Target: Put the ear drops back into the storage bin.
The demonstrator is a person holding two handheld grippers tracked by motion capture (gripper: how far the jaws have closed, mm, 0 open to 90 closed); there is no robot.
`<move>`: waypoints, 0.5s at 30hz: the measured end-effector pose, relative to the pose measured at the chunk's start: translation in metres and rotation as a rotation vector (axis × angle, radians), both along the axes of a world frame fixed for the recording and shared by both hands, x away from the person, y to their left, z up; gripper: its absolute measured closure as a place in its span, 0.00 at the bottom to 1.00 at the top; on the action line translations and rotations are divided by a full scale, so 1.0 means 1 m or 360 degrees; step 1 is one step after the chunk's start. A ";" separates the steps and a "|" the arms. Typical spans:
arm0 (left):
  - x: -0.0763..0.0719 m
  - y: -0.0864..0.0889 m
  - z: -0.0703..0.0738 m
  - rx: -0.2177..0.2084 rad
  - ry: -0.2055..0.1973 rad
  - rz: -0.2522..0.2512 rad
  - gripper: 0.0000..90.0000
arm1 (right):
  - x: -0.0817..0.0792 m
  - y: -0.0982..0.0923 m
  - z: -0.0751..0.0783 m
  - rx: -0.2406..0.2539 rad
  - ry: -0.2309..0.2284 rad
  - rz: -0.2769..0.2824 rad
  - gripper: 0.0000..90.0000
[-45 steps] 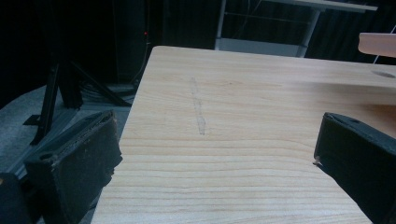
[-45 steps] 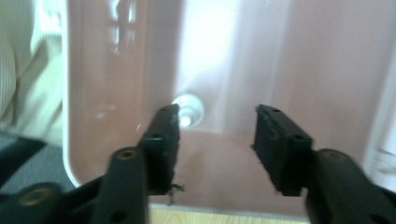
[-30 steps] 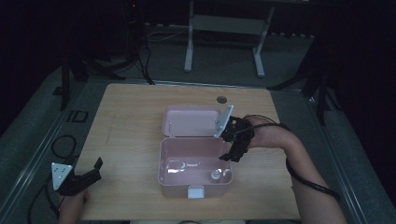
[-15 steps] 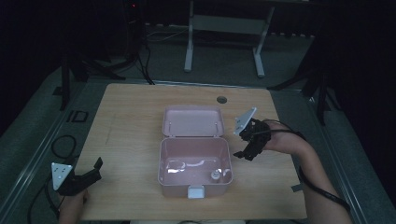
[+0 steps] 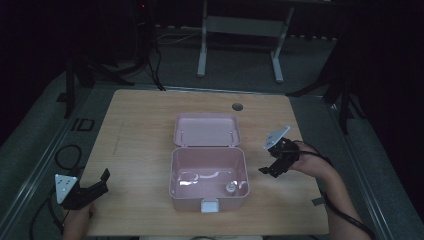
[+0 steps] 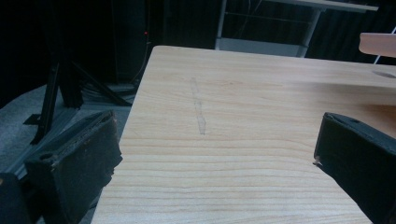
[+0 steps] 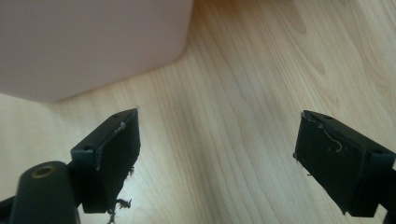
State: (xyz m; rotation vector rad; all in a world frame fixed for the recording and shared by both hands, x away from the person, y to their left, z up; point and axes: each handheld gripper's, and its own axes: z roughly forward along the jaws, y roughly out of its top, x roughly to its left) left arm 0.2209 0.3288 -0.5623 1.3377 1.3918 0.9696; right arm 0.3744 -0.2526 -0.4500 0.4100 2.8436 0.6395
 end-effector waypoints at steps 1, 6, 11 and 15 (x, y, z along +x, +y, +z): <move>0.000 0.000 0.000 0.0000 0.0000 0.0001 0.01 | 0.000 -0.002 -0.005 0.0016 -0.0009 -0.0021 0.15; 0.000 0.000 0.000 0.0000 0.0000 0.0001 0.01 | -0.001 -0.012 -0.026 0.0075 -0.0003 -0.0093 0.15; 0.000 0.000 0.000 0.0002 0.0000 0.0001 0.01 | -0.002 -0.022 -0.045 0.0141 -0.0007 -0.0174 0.15; 0.000 0.000 0.000 0.0003 0.0001 0.0000 0.01 | -0.004 -0.030 -0.054 0.0235 -0.0076 -0.0270 0.16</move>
